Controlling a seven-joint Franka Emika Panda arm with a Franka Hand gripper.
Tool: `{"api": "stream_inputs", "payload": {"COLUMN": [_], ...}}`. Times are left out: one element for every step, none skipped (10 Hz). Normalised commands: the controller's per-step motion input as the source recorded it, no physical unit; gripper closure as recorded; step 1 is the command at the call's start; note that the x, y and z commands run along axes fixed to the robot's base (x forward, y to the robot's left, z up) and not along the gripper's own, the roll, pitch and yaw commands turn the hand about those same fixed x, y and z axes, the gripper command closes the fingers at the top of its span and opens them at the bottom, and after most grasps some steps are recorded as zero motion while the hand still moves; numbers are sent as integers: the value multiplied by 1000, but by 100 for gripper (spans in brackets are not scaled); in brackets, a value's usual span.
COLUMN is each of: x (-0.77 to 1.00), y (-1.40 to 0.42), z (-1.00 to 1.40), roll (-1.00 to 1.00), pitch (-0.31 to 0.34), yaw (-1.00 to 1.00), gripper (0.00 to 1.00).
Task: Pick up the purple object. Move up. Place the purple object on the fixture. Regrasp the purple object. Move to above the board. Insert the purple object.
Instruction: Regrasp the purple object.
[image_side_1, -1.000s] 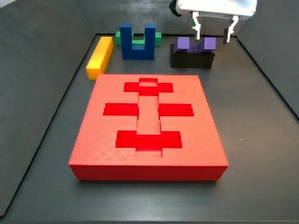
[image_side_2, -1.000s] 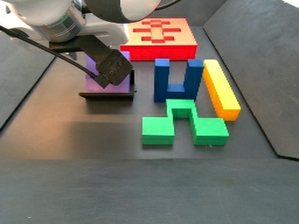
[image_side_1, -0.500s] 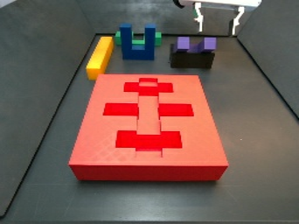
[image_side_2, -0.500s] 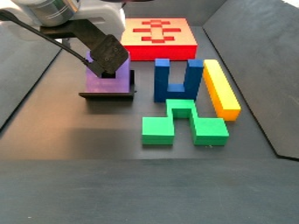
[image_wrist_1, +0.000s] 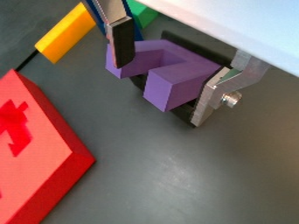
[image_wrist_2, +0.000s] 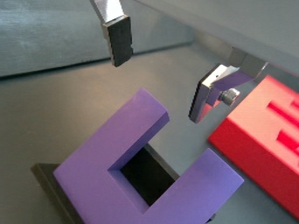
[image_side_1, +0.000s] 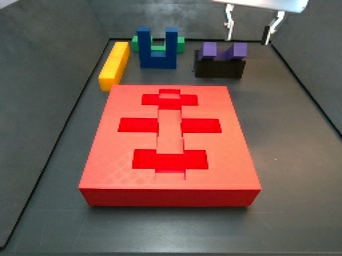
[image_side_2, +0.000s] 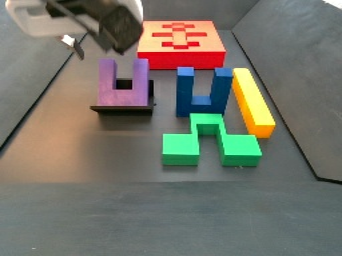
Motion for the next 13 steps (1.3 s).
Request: {"api": "stream_inputs", "payload": {"x": [-46,-29,-11,-3,-9,0,-9,-37,-49,-34,-20,0,0], "y": [-234,-251,-271,-280,-291,-306,-311,-309,-306,-300,-294,-289,-269], "z": [0,0,0,0,0,0,0,-20,-34,-54,-80,-77,-77], "roll": [1000,1000,1000,971,983,1000,1000,1000,1000,1000,1000,1000,1000], "pitch": [0,0,0,0,0,0,0,0,0,0,0,0,0], "yaw": [0,0,0,0,0,0,0,0,0,0,0,0,0], "gripper": [0,0,0,0,0,0,0,0,0,0,0,0,0]}}
